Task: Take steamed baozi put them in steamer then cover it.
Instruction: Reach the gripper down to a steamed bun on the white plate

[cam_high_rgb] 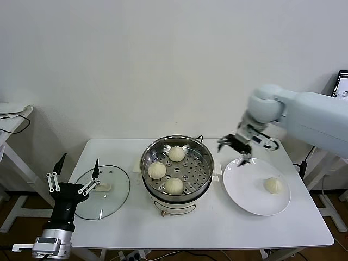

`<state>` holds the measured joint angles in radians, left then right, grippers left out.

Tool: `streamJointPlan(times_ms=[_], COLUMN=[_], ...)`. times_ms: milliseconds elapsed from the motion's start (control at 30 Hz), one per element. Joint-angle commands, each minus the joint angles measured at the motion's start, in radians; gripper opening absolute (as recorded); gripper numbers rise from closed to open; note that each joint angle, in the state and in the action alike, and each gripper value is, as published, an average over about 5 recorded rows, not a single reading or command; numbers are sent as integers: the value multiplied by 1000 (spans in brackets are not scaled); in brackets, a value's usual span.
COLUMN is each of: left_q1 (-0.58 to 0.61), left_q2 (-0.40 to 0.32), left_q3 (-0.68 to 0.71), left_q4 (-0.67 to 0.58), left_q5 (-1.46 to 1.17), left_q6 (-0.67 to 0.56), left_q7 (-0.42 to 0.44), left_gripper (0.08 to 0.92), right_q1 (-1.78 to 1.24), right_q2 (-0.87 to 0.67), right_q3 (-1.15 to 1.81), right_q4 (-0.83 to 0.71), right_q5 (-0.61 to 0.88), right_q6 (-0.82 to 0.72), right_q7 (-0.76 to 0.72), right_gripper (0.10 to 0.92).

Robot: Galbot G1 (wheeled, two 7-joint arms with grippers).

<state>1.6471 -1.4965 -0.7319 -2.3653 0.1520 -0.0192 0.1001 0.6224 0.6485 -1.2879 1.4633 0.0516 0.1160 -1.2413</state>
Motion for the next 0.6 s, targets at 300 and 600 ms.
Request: streamJointPlan(times_ms=[300, 600], left_q1=[-9, -18], left_q2=[-4, -4], left_q3=[37, 39], left_q4=[16, 31], left_q5=[18, 22], left_q6=[-1, -1], left_q7=[-4, -4], left_gripper=[823, 823], right_q1=[-525, -679], right_q2=[-93, -25], right_q3=[492, 655], right_q4=[-332, -433], right_q5=[-285, -382], right_q6=[-169, -172], right_q7=[-71, -28], right_gripper=[823, 823])
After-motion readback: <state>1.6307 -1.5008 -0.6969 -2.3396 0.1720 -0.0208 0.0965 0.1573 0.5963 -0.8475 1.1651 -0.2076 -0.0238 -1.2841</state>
